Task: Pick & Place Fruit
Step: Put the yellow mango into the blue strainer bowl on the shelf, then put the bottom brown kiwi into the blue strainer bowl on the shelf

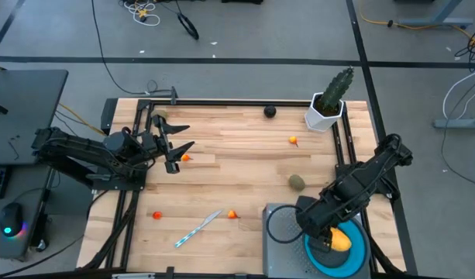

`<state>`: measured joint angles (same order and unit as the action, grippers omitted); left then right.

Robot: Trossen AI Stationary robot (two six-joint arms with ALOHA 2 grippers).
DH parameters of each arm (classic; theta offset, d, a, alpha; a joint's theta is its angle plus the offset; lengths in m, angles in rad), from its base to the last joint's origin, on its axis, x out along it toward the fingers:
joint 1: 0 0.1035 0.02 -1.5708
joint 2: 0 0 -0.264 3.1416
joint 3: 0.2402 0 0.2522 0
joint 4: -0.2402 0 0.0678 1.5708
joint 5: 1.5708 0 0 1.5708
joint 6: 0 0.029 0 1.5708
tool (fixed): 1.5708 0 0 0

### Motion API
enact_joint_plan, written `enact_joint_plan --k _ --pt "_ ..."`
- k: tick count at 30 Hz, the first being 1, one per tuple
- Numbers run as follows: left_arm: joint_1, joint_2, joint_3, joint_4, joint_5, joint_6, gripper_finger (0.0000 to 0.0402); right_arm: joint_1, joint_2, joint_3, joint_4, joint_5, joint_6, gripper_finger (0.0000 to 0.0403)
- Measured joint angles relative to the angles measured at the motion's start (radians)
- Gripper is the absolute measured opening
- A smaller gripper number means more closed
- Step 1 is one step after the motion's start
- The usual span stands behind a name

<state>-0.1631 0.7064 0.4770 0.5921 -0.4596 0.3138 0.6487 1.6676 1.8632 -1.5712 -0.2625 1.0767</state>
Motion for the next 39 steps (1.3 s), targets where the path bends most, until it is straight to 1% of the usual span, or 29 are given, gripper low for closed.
enact_joint_plan --k 4,8,11,17,24,26,31,36,39 --pt "0.000 0.000 0.000 0.000 0.000 -0.004 0.0248 0.000 0.000 -0.014 0.000 0.012 0.004 0.0218" --pt "0.000 0.000 0.000 0.000 0.000 -0.004 0.0248 -0.002 0.000 -0.017 0.000 0.055 0.008 0.0220" --pt "0.000 0.000 0.000 0.000 0.000 -0.004 0.0248 -0.002 0.000 -0.017 0.000 0.070 0.025 0.0233" --pt "0.000 0.000 0.000 0.000 0.000 -0.004 0.0248 -0.002 0.000 -0.017 0.000 0.050 0.052 0.0271" --pt "0.000 0.000 0.000 -0.001 0.000 -0.003 0.0248 -0.002 0.000 -0.017 0.000 0.048 0.053 0.0281" --pt "0.000 0.000 0.000 -0.001 0.000 -0.003 0.0248 -0.005 0.000 -0.017 0.000 0.034 0.052 0.0281" --pt "0.000 0.000 0.000 -0.001 0.000 -0.003 0.0248 -0.027 0.000 -0.017 0.000 -0.061 0.052 0.0279" --pt "0.000 0.000 0.000 -0.001 0.000 -0.003 0.0248 -0.058 0.000 -0.017 0.000 -0.083 -0.017 0.0275" --pt "0.000 0.000 0.000 -0.001 0.000 -0.003 0.0248 -0.096 -0.007 -0.017 0.000 -0.074 -0.061 0.0272"
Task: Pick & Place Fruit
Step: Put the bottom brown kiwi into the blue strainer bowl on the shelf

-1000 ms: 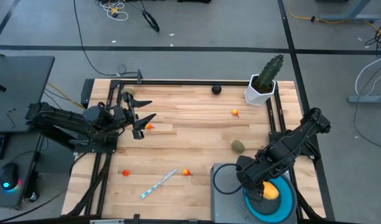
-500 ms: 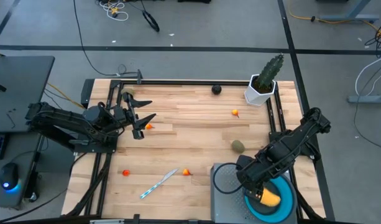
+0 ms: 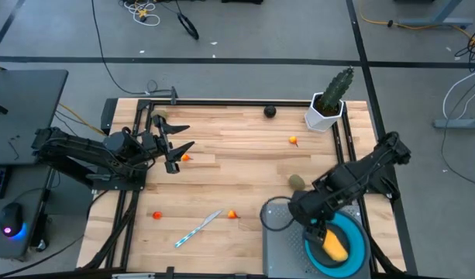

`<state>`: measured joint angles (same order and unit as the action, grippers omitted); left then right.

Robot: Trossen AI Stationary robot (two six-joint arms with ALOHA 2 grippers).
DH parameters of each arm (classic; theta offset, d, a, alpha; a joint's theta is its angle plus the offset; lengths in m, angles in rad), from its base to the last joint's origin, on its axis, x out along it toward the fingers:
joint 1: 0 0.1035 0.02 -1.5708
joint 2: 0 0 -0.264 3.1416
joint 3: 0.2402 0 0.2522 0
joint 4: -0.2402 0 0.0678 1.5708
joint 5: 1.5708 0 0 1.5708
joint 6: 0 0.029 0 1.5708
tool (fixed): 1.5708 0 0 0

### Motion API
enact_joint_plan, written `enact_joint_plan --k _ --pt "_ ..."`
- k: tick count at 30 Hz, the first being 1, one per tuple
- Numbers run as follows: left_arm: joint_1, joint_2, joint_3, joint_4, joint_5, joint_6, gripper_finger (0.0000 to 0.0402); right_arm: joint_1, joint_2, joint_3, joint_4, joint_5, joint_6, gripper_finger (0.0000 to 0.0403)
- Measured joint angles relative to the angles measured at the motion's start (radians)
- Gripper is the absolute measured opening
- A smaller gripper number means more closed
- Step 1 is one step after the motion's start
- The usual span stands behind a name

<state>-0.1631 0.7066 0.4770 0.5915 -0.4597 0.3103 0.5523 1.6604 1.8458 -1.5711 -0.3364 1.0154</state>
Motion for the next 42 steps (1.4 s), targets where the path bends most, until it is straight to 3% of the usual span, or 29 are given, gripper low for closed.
enact_joint_plan --k 9,11,15,18,27,34,42 --pt "0.000 0.000 0.000 0.000 0.000 0.000 0.0248 -0.119 -0.019 0.000 0.001 0.092 -0.186 0.0270" --pt "0.000 0.000 0.000 0.000 0.000 0.000 0.0248 -0.151 -0.019 0.000 0.005 0.188 -0.228 0.0270" --pt "0.000 0.000 0.000 -0.002 0.000 0.000 0.0248 -0.213 -0.019 0.000 0.005 0.482 -0.269 0.0270" --pt "0.000 0.000 0.000 -0.005 0.000 0.000 0.0248 -0.262 -0.019 -0.013 0.010 0.588 -0.298 0.0270" --pt "0.000 0.000 0.000 -0.008 0.000 0.000 0.0248 -0.378 -0.019 -0.192 0.078 0.560 -0.290 0.0261" --pt "0.000 0.000 0.000 -0.007 0.000 0.001 0.0248 -0.452 -0.019 -0.347 0.269 0.384 -0.272 0.0252" --pt "0.000 0.000 0.000 -0.011 0.000 0.011 0.0248 -0.478 -0.018 -0.422 0.495 0.360 -0.325 0.0252"
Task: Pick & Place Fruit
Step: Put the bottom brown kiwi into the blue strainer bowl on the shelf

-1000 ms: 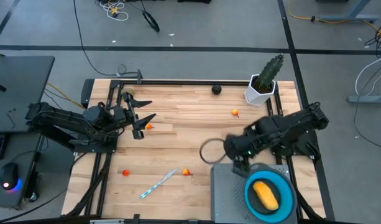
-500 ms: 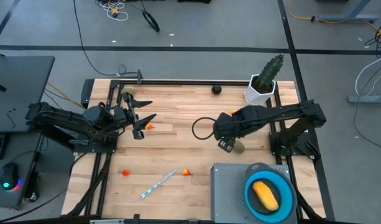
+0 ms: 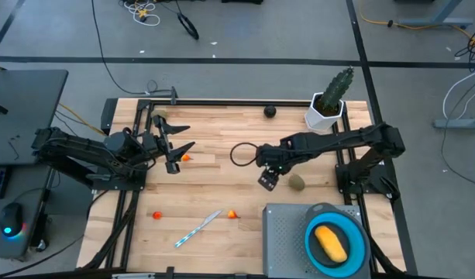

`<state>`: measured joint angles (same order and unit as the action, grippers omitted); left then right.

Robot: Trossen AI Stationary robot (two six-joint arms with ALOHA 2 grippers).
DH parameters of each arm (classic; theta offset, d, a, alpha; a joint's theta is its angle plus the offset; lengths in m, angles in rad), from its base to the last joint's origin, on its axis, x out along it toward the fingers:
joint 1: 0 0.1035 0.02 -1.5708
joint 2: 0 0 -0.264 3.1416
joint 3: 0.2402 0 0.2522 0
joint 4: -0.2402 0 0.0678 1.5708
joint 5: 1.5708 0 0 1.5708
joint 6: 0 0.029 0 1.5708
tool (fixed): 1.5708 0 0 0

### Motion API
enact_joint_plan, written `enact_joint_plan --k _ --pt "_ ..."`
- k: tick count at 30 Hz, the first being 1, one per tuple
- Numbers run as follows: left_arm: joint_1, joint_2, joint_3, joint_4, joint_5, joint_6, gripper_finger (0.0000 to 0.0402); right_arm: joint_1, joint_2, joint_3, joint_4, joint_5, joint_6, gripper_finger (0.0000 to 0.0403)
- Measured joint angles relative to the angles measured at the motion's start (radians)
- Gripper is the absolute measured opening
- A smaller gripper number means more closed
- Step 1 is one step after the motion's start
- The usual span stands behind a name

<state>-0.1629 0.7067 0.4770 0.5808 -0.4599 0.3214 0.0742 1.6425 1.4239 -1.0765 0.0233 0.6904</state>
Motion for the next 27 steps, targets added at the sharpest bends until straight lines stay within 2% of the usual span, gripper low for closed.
enact_joint_plan --k 5,13,21,27 --pt "0.000 0.000 0.000 0.000 0.000 0.000 0.0248 -0.009 -0.007 0.000 0.071 0.008 -0.047 0.0252" --pt "0.000 0.000 0.000 0.001 0.000 0.000 0.0248 -0.009 -0.008 0.000 0.029 0.140 0.015 0.0252" --pt "0.000 0.000 0.000 0.000 0.000 0.000 0.0248 -0.010 -0.007 0.000 -0.021 0.131 0.046 0.0263" --pt "0.000 0.000 0.000 0.000 0.000 0.000 0.0248 -0.010 -0.007 -0.027 0.009 0.128 0.049 0.0282"
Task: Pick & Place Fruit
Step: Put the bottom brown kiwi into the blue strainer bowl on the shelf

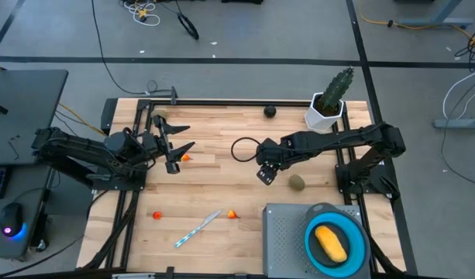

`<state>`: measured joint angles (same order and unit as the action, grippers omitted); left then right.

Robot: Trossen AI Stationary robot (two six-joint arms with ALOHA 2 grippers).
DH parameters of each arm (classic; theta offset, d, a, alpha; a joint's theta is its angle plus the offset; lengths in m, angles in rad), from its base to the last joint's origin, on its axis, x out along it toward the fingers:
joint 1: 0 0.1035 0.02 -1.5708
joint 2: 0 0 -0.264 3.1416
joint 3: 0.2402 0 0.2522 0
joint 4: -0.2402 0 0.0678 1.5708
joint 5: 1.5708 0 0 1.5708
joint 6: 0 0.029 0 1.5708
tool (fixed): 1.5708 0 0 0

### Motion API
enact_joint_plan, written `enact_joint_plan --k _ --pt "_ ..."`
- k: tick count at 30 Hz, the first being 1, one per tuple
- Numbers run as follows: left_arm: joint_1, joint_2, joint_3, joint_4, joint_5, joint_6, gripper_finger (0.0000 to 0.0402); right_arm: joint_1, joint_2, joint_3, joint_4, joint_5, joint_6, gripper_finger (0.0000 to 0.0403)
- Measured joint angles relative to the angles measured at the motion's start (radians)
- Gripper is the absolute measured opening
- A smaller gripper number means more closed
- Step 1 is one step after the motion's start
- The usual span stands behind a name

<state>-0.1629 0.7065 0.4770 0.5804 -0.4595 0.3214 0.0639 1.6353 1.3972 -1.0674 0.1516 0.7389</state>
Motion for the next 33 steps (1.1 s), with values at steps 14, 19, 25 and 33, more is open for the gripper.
enact_joint_plan --k 14,19,25,33 --pt "0.000 0.000 0.000 0.001 0.000 0.000 0.0248 -0.051 0.001 -0.214 0.002 -0.217 0.110 0.0287" --pt "0.000 0.000 0.000 0.000 0.000 0.000 0.0248 -0.079 0.001 -0.224 -0.038 -0.258 0.107 0.0287" --pt "0.000 0.000 0.000 -0.006 0.000 0.000 0.0248 -0.098 0.001 -0.281 -0.044 -0.280 0.086 0.0287" --pt "0.000 0.000 0.000 -0.006 0.000 0.000 0.0248 -0.097 0.001 -0.349 0.011 -0.353 0.046 0.0287"
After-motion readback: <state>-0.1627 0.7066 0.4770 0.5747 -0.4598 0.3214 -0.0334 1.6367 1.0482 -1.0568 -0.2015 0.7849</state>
